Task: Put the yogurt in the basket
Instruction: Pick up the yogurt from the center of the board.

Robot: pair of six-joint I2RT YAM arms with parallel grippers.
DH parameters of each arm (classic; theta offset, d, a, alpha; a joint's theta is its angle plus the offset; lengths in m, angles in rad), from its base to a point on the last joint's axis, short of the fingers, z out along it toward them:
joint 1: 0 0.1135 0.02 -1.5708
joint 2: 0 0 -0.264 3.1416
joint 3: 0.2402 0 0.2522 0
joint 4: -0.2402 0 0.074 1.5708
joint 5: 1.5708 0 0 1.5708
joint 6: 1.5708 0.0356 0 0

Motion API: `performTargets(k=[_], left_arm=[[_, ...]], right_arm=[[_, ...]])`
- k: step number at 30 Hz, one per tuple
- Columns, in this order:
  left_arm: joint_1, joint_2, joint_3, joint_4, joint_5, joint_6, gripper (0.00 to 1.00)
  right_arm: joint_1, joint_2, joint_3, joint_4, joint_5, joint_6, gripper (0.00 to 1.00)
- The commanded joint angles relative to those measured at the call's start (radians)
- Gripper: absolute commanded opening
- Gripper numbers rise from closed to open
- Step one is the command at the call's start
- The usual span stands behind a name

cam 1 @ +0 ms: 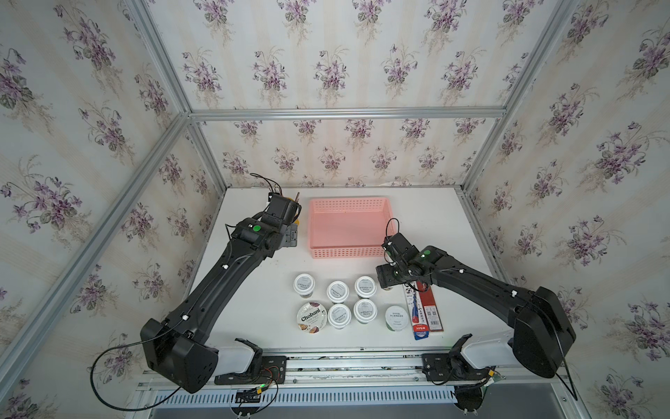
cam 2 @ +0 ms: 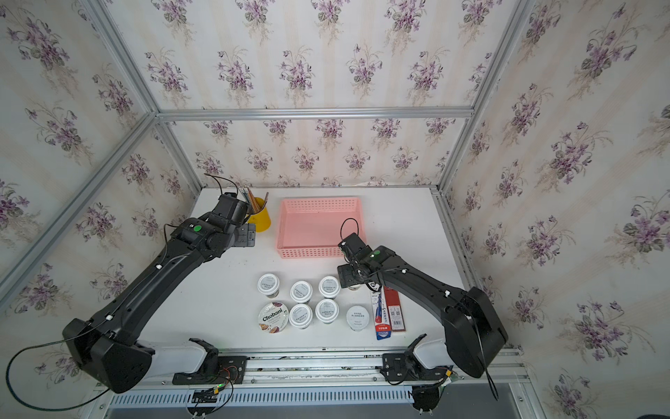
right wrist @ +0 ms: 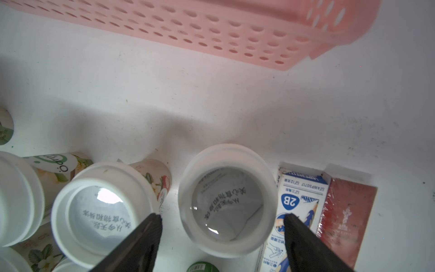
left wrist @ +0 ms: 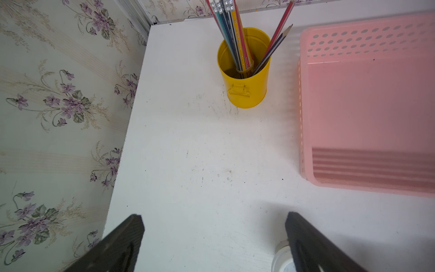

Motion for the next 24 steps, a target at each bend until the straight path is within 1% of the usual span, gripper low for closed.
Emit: performTargets(k=[1, 5, 14, 20, 24], left_arm=[[0.0, -0.003, 0.004, -0.016, 0.005, 0.005, 0.99], [0.001, -0.007, 0.003, -0.014, 0.007, 0.007, 0.99], [0.0, 0.0, 0.003, -0.012, 0.022, 0.007, 0.99], [0.001, 0.002, 0.003, -0.012, 0.027, 0.007, 0.99], [0.0, 0.004, 0.003, -0.011, 0.03, 0.006, 0.99]], right_arm=[[0.0, 0.015, 0.012, -0.012, -0.012, -0.019, 0.85], [0.0, 0.035, 0.009, -0.01, -0.007, -0.019, 0.85], [0.0, 0.059, -0.004, -0.001, 0.015, -0.021, 0.79], [0.0, 0.08, -0.008, 0.005, 0.045, -0.022, 0.78], [0.0, 0.09, -0.003, 0.014, 0.047, -0.027, 0.81]])
